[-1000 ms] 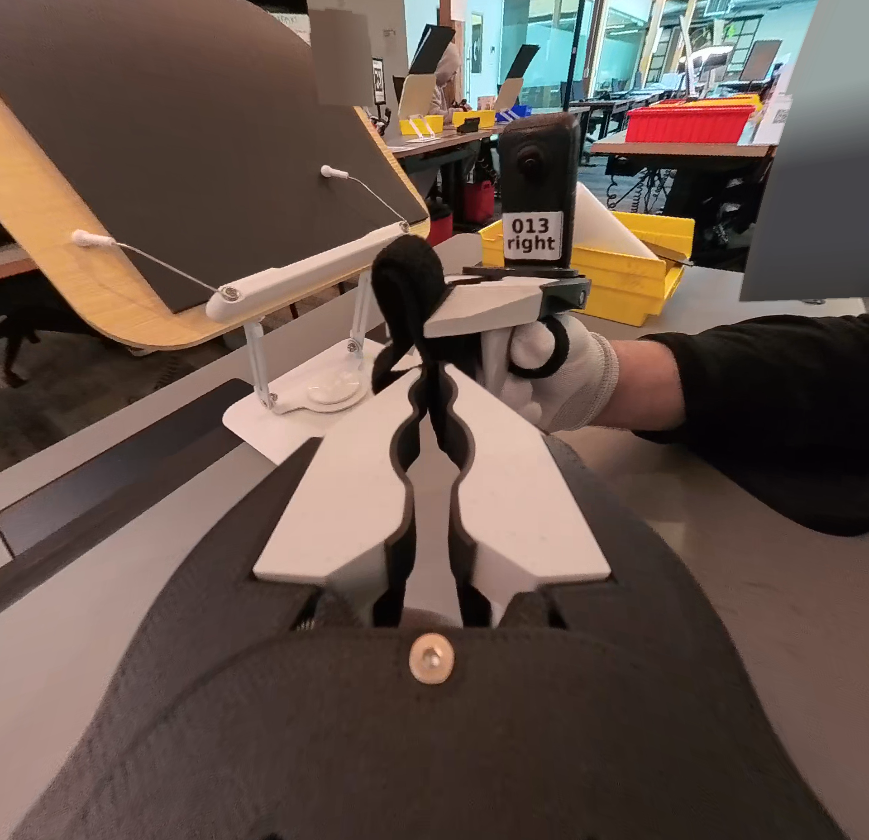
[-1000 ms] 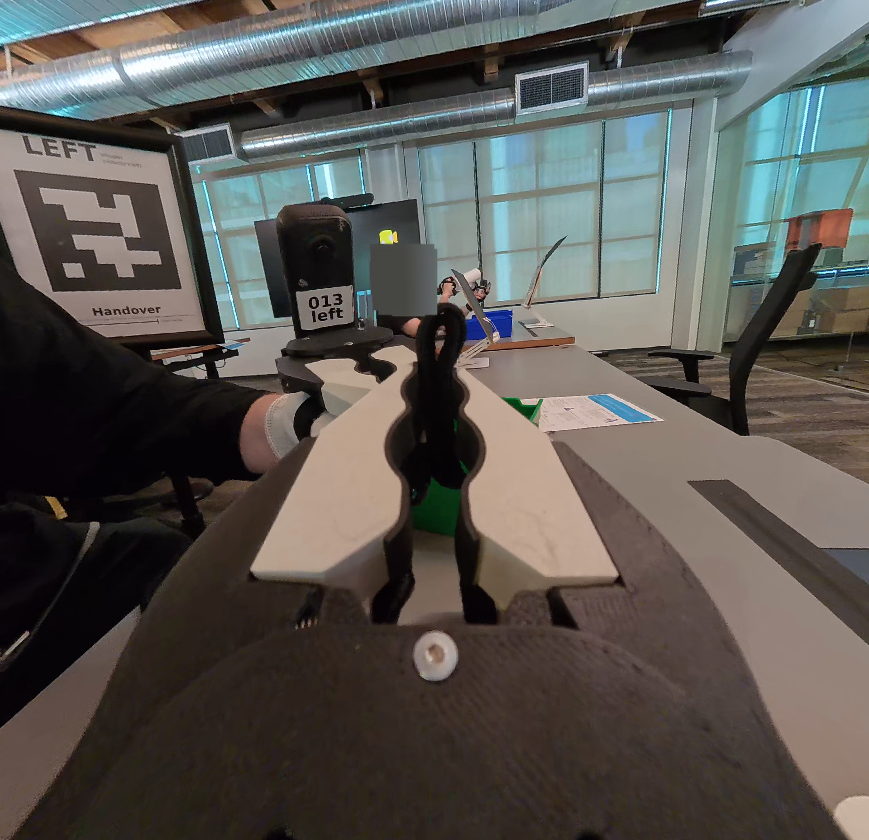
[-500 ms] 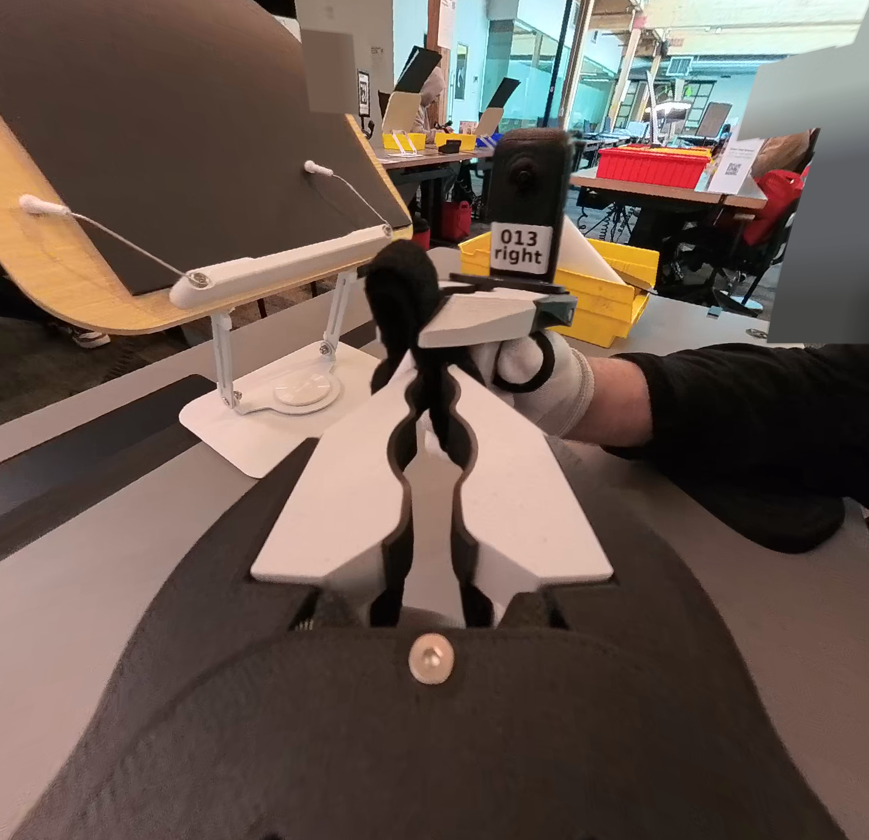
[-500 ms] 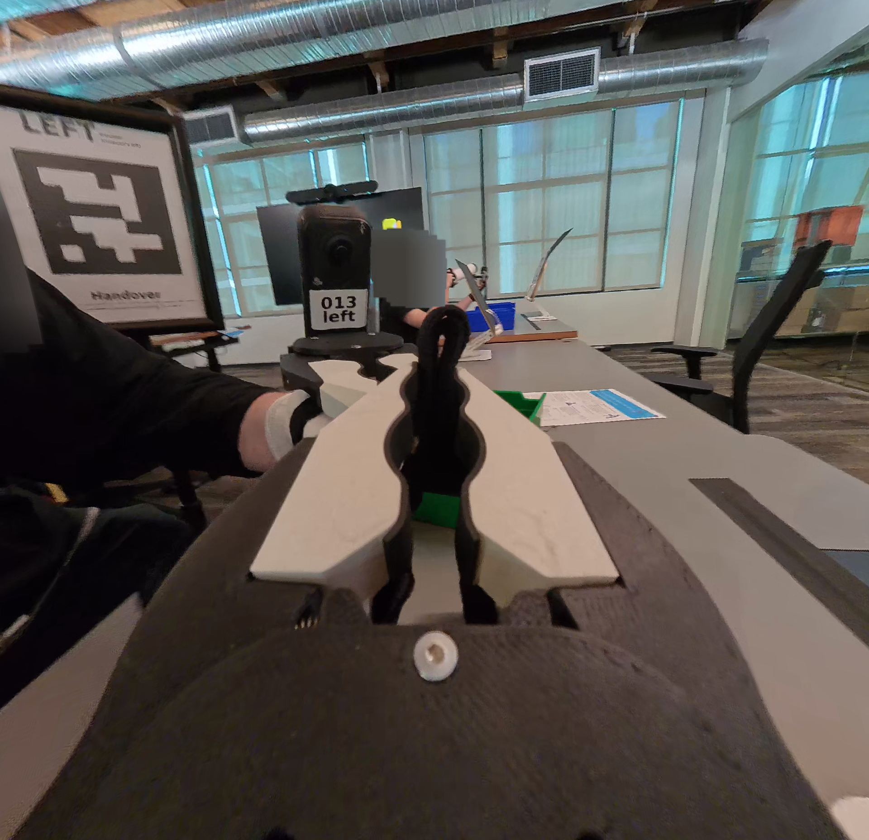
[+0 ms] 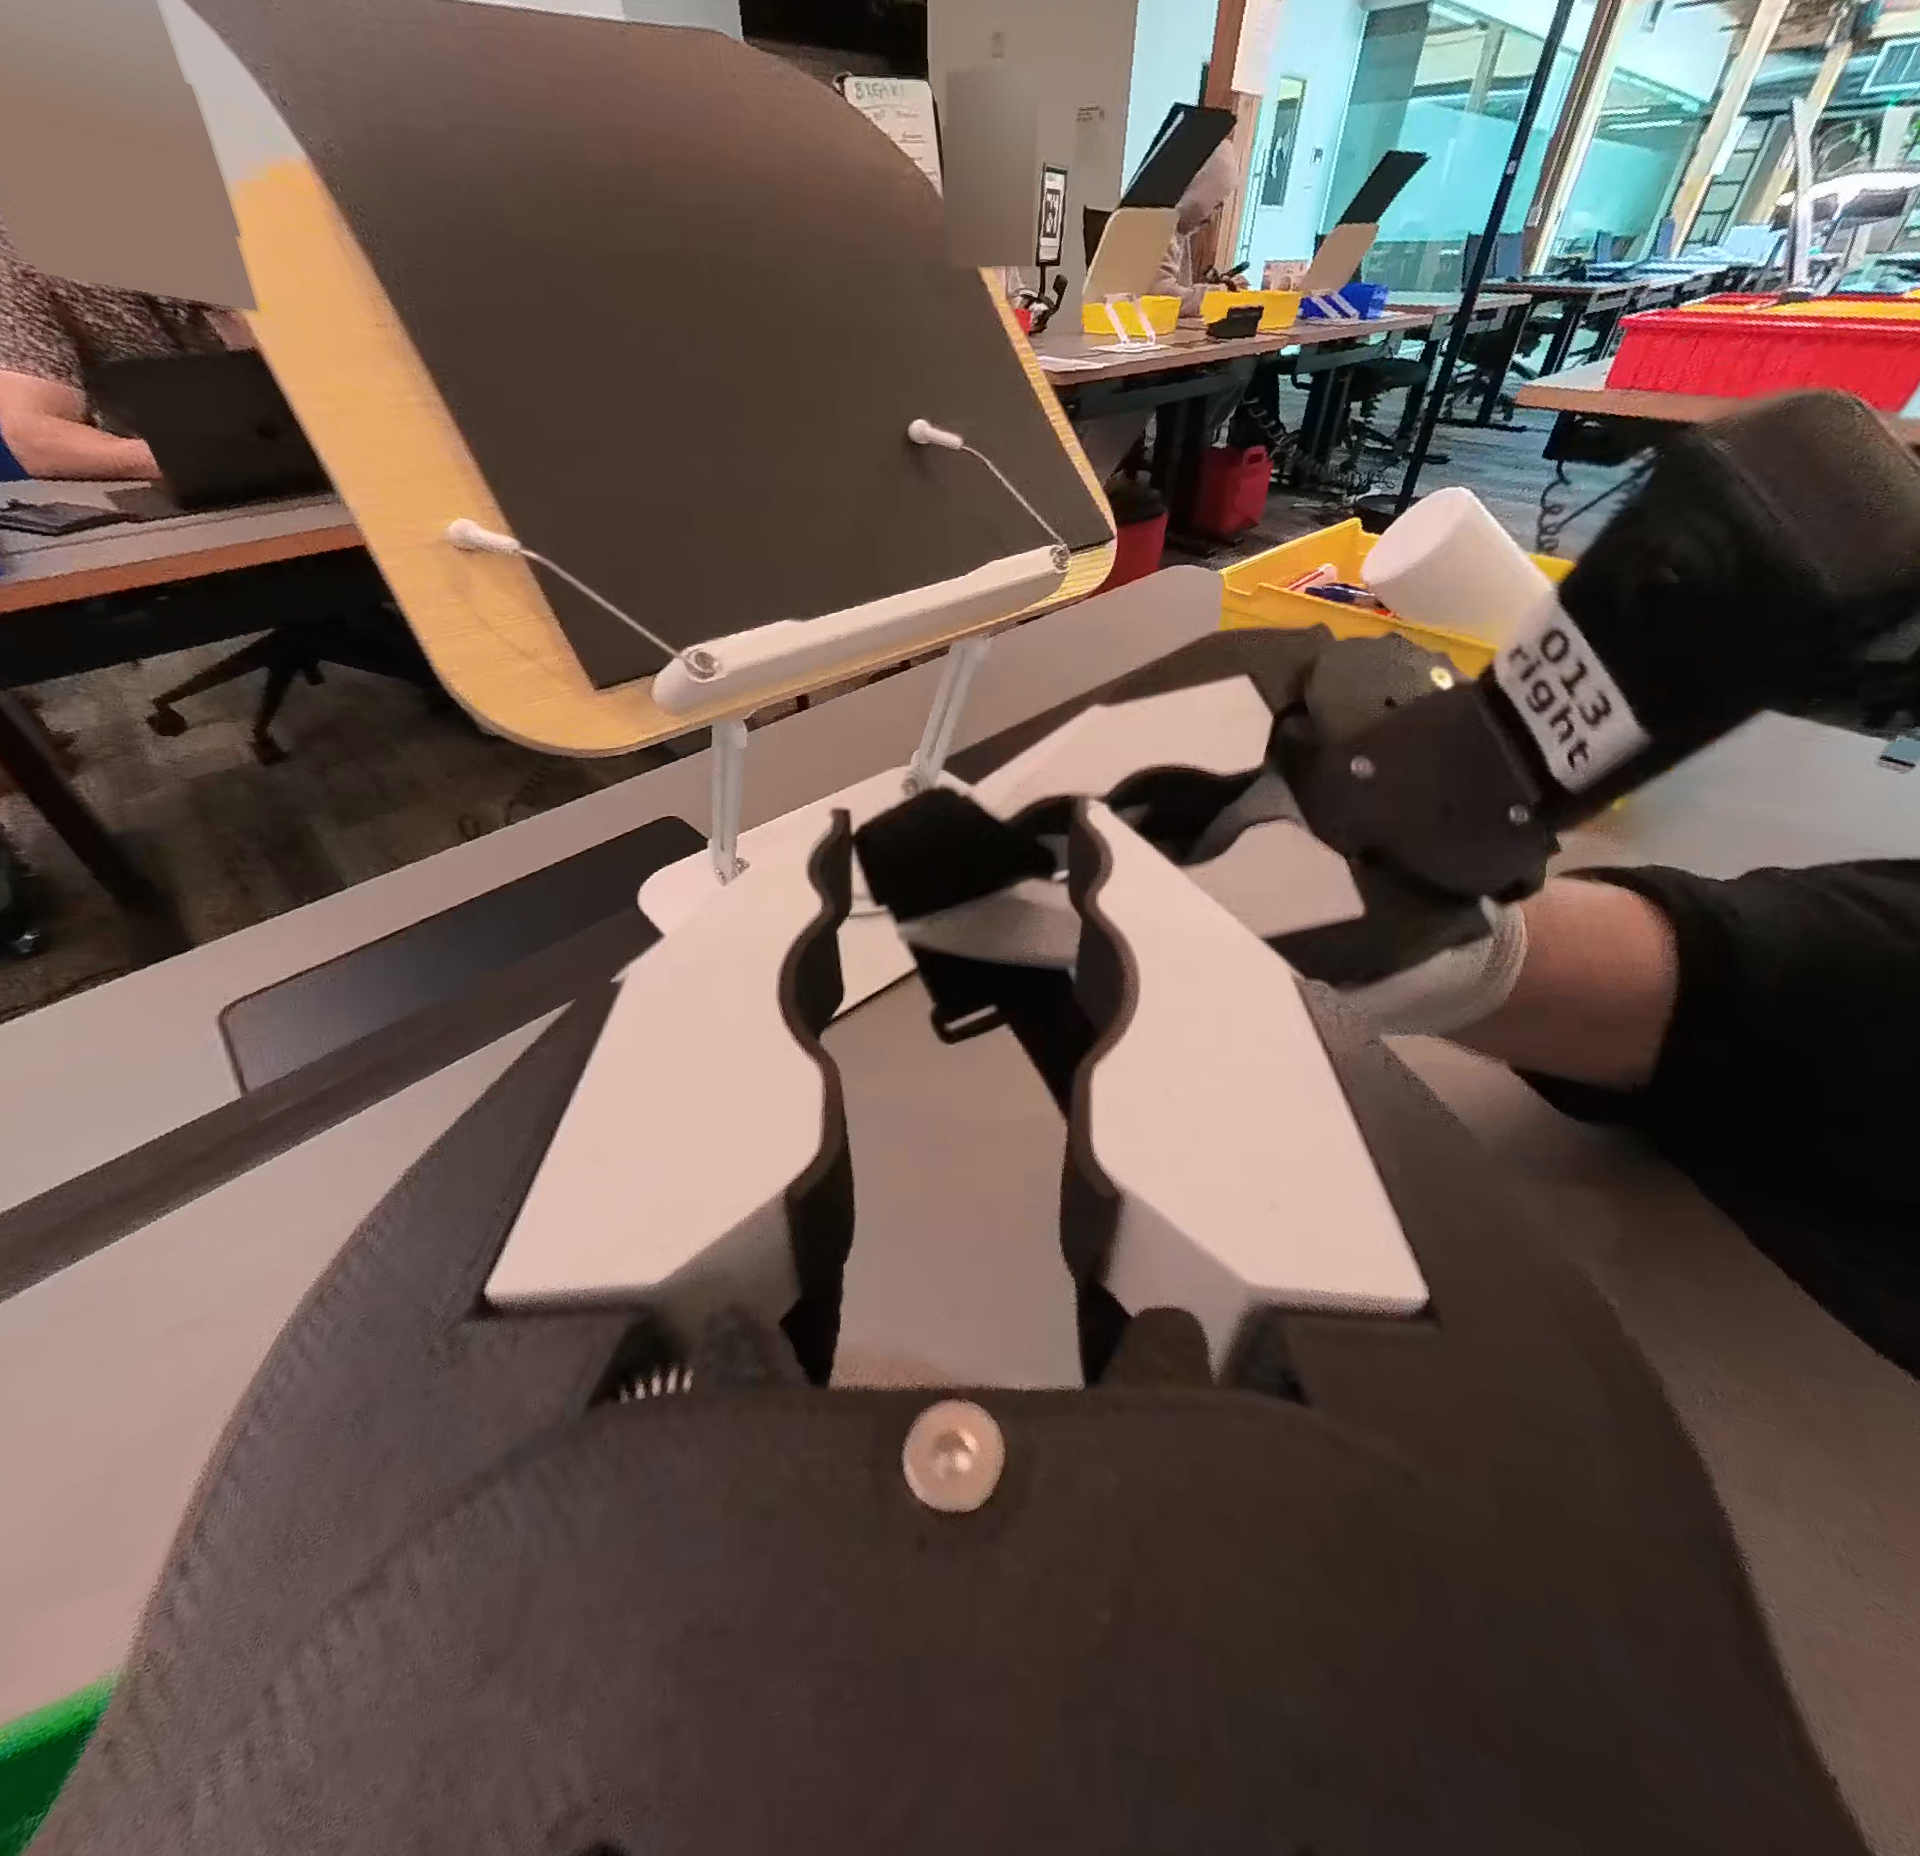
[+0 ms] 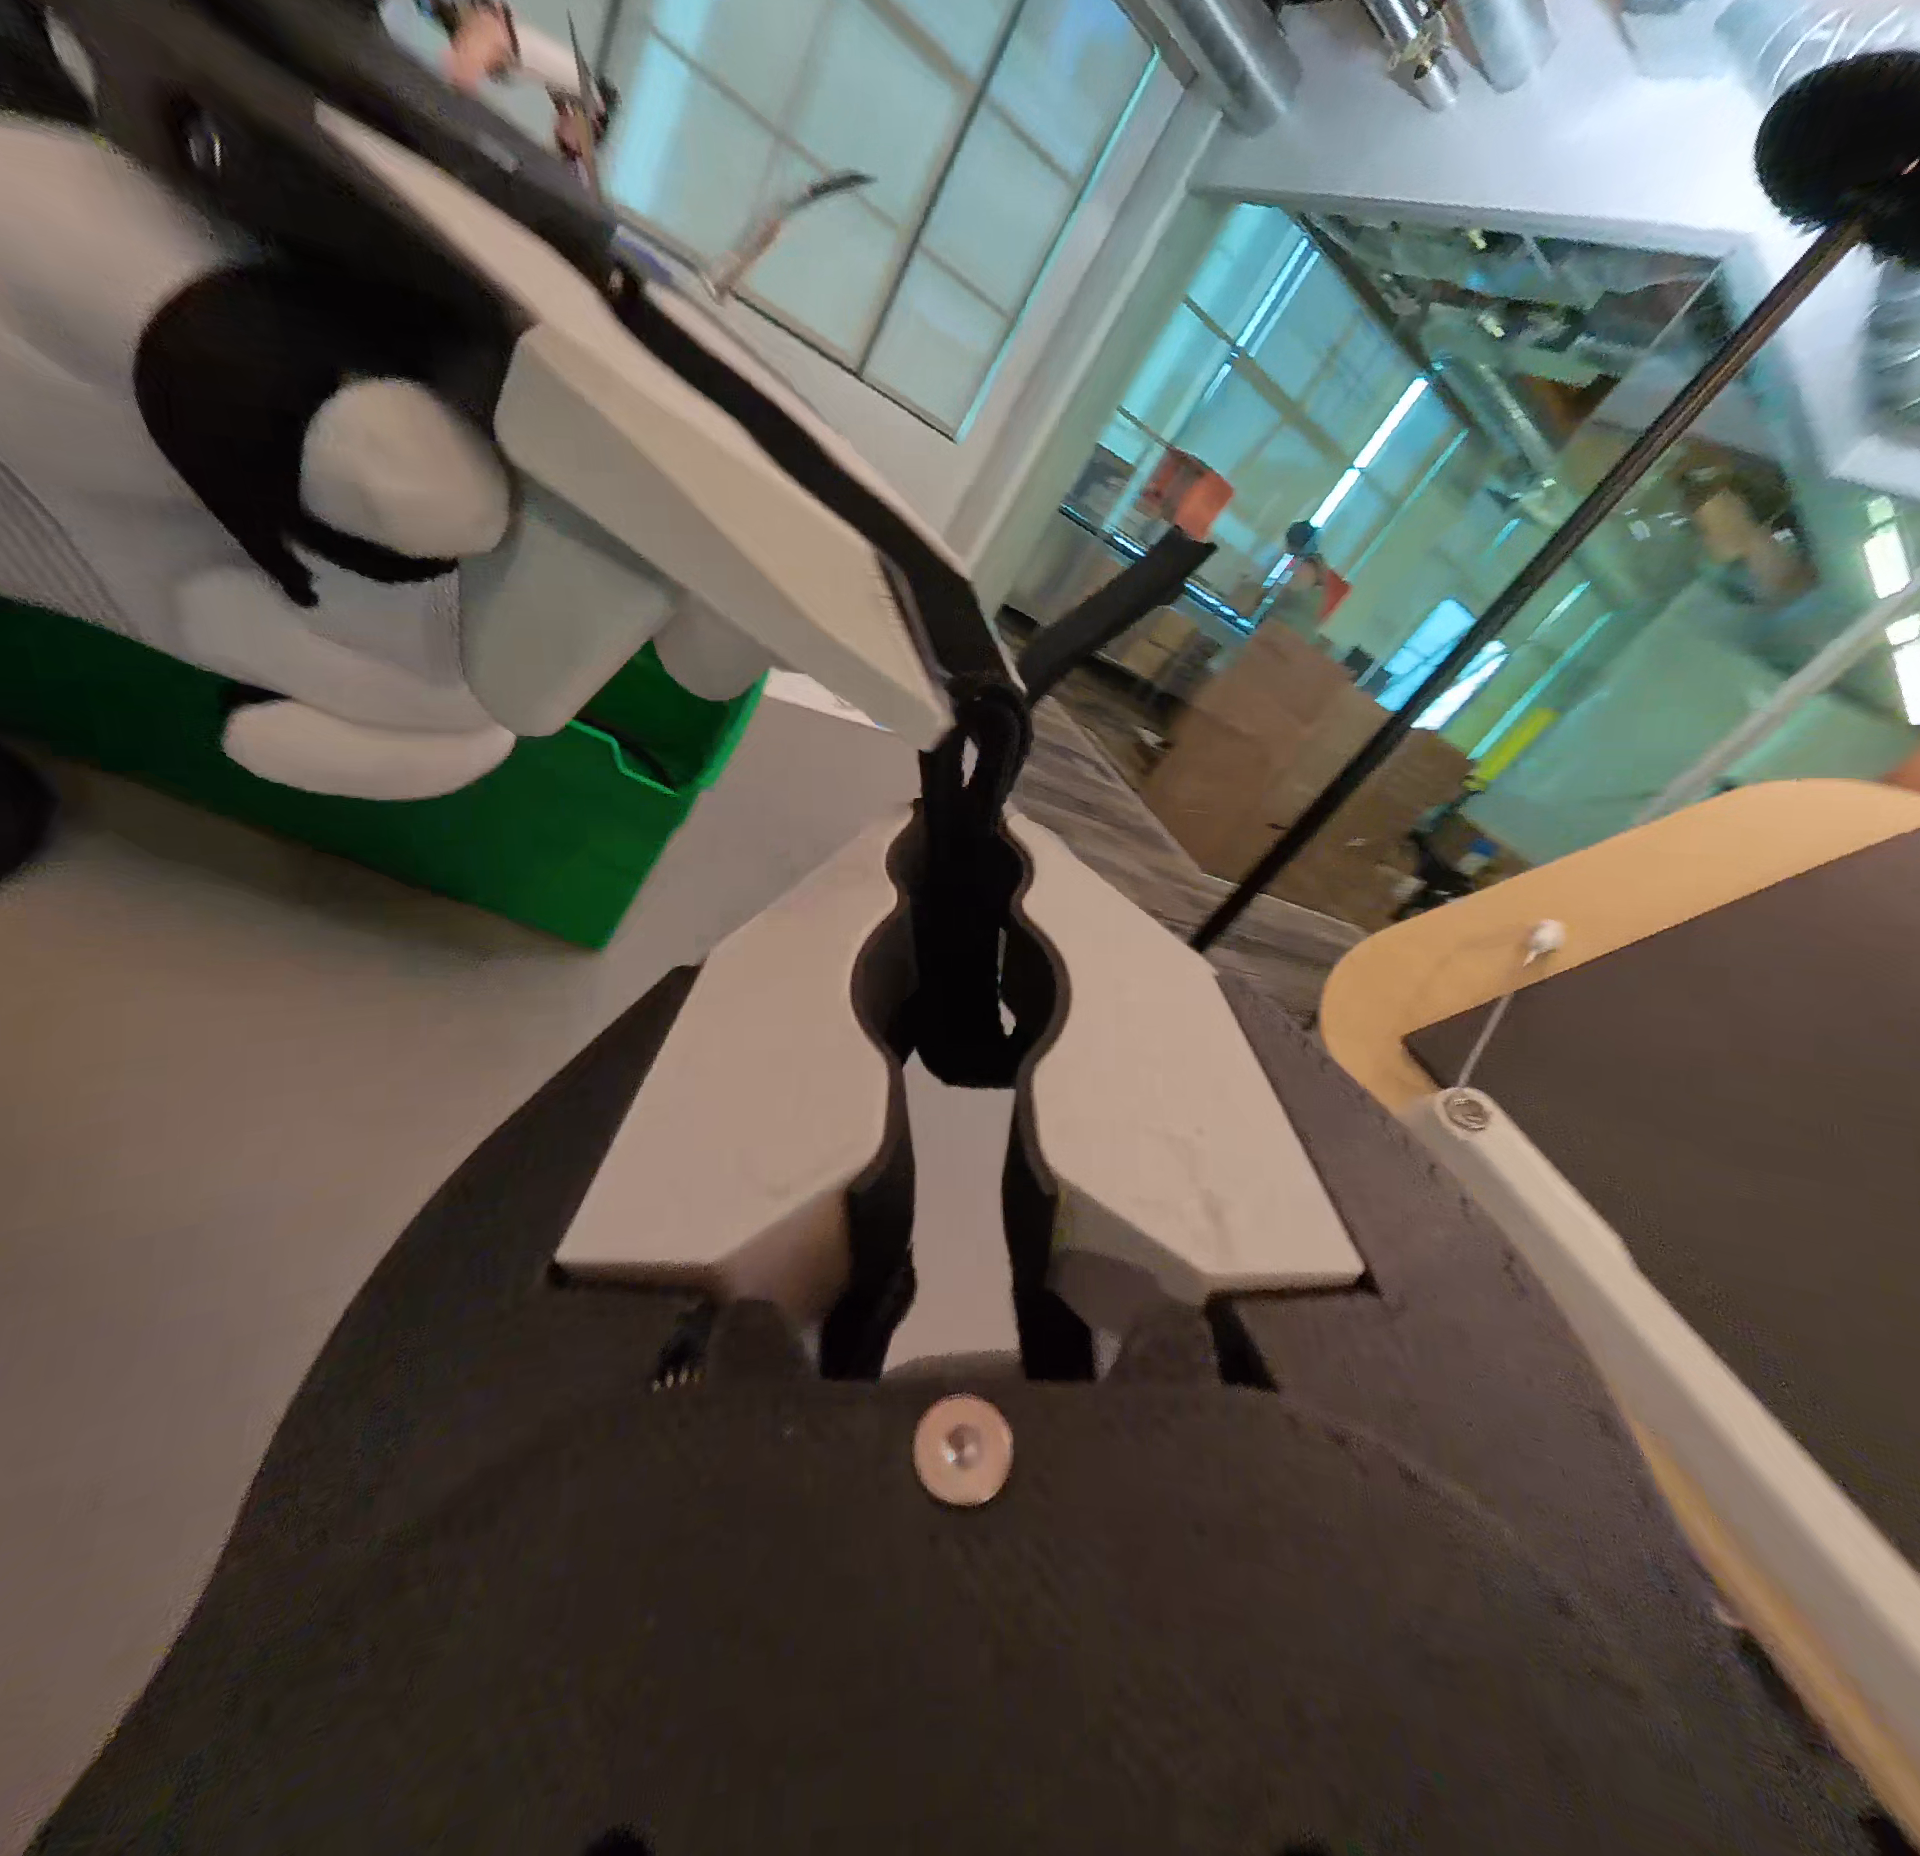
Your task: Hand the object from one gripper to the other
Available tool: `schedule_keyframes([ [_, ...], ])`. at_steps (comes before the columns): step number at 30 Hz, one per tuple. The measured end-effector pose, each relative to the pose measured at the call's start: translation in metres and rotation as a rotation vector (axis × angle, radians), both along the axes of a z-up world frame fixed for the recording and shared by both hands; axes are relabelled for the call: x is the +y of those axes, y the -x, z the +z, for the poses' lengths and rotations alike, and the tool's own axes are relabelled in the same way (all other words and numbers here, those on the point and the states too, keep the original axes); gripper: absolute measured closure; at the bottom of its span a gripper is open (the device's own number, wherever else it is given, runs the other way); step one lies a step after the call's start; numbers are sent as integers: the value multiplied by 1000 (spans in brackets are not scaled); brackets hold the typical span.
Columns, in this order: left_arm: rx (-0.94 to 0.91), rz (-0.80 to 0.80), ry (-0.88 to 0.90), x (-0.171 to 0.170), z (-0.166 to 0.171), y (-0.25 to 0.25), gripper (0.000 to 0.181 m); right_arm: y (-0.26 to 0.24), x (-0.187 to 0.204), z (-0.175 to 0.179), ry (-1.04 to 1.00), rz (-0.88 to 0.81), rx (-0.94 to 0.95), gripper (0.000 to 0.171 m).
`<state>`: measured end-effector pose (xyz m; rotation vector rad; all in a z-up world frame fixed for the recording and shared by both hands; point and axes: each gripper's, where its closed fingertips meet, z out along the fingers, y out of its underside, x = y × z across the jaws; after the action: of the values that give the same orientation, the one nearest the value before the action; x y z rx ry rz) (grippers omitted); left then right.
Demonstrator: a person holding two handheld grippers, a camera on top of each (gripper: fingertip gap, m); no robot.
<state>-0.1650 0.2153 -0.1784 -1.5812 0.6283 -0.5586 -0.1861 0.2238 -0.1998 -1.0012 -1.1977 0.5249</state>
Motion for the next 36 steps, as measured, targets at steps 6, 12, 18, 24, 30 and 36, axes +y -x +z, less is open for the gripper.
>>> schedule_keyframes([
  [6,-12,83,49,13,-8,1,143,-2,9,1,-194,-176,-48,165],
  [12,-57,60,63,13,-6,-4,149,-6,11,9,-266,-252,-29,165],
  [18,-136,33,47,10,-3,-4,155,-5,9,10,-279,-246,-22,164],
  [24,-155,41,16,9,0,-3,162,-3,7,11,-314,-255,-25,160],
  [30,-152,47,-3,11,6,1,162,-5,8,14,-289,-246,-2,146],
  [36,-121,42,-23,9,11,6,162,-6,12,13,-231,-224,10,136],
])
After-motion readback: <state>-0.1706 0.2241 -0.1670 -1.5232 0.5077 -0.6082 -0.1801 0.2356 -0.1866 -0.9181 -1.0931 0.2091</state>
